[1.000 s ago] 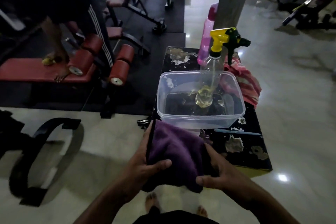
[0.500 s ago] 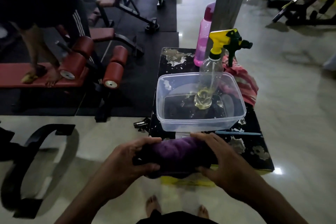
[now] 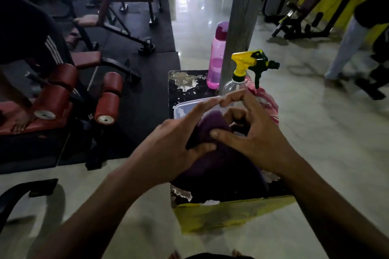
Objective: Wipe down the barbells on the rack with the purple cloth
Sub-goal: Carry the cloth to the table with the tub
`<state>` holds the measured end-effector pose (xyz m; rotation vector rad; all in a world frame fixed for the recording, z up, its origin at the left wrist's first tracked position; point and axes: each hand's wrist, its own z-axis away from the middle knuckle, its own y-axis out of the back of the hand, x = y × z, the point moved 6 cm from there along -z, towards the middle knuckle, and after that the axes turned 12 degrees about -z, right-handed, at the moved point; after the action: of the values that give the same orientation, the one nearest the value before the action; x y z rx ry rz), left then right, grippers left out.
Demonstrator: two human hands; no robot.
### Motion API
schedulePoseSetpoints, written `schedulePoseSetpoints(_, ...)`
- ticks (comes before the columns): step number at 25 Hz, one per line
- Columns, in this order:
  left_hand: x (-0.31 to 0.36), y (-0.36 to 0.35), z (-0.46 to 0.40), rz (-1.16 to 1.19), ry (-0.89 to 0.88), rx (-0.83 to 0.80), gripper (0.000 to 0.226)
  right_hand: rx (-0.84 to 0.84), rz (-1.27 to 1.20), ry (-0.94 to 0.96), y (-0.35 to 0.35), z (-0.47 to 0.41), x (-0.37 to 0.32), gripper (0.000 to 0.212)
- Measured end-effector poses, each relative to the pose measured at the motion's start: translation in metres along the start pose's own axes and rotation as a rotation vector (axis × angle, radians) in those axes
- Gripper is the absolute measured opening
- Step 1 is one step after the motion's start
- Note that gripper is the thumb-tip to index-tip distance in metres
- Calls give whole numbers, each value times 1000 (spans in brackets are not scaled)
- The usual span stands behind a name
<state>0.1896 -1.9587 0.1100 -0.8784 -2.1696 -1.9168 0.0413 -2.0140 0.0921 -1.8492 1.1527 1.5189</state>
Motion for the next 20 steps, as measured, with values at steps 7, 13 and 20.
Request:
schedulePoseSetpoints(7,-14,18,-23,-138,-262,-263,39,-292,-81,-153,-9,31,71,35)
schedulePoseSetpoints(13,-15,36,-44,-219,-261,-362,27,-300,-70,-48,6,7,57,16)
schedulePoseSetpoints(20,-6,39,-83,-70,-276,-436,36,-262,38,77,35,-7,56,22)
